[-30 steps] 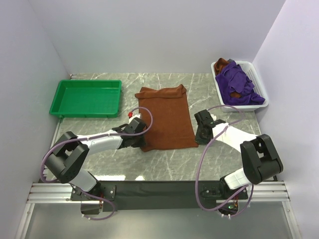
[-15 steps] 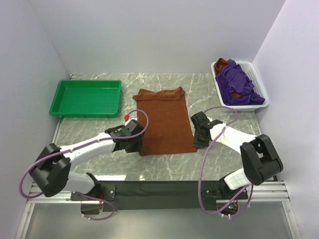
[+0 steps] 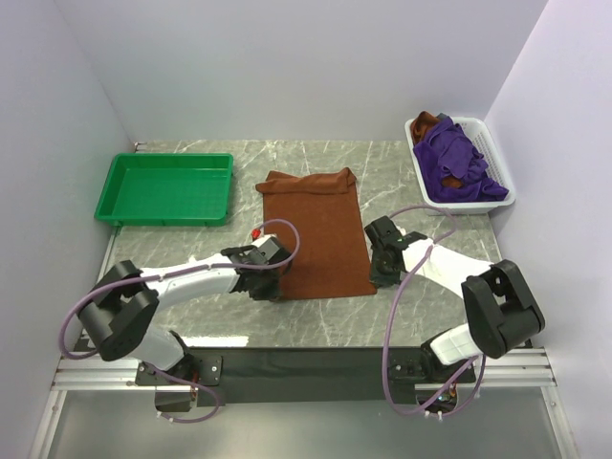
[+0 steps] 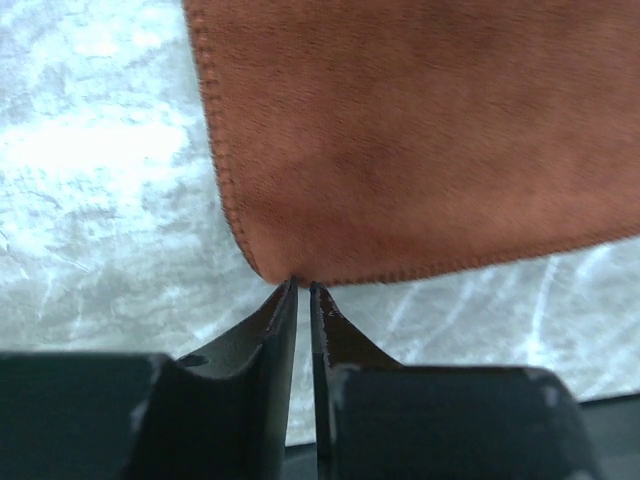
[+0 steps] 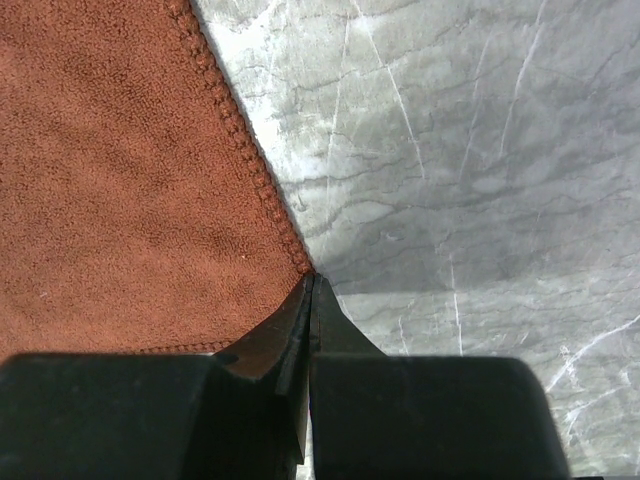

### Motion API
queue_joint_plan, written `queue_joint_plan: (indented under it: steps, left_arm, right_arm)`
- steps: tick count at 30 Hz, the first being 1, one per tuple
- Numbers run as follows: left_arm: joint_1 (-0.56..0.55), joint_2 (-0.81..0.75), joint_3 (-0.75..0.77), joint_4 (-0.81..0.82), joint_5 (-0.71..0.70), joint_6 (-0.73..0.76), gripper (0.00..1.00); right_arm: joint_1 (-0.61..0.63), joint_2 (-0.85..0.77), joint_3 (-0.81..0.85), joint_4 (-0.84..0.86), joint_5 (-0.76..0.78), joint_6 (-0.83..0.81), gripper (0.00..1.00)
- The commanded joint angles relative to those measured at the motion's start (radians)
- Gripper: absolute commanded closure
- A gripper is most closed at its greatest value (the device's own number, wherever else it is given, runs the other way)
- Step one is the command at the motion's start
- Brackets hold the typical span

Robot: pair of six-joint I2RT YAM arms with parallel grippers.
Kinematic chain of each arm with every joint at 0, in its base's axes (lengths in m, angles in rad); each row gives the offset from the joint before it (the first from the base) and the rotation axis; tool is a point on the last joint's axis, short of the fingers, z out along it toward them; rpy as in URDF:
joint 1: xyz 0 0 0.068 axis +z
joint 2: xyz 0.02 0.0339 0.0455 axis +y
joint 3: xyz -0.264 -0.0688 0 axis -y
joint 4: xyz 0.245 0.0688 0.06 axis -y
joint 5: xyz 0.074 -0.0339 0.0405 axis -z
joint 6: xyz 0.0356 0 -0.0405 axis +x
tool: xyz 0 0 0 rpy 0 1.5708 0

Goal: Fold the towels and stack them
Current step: Flatten out the crumpled towel

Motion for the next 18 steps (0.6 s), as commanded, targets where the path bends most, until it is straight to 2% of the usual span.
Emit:
queue_joint_plan:
  steps: [1, 9, 13, 18]
  left_arm:
    - [-0.004, 0.030, 0.016, -0.019, -0.043, -0.011, 0.84]
    - [-0.004, 0.072, -0.025, -0.039, -0.023, -0.005, 0.89]
    - [-0.004, 0.047, -0.053, -0.091, 0.002, -0.010, 0.94]
    - [-0.004, 0.006, -0.094, -0.116, 0.026, -0.018, 0.95]
  right_arm:
    - [0.011, -0.018, -0.042, -0.012, -0.010, 0.000, 1.00]
    - [0.012, -0.044, -0.088, -0.012, -0.015, 0.004, 1.00]
    - [0.014, -0.073, -0.109, -0.027, -0.016, 0.018, 1.00]
    - [0.037, -0.102, -0.128, -0.043, -0.010, 0.032, 1.00]
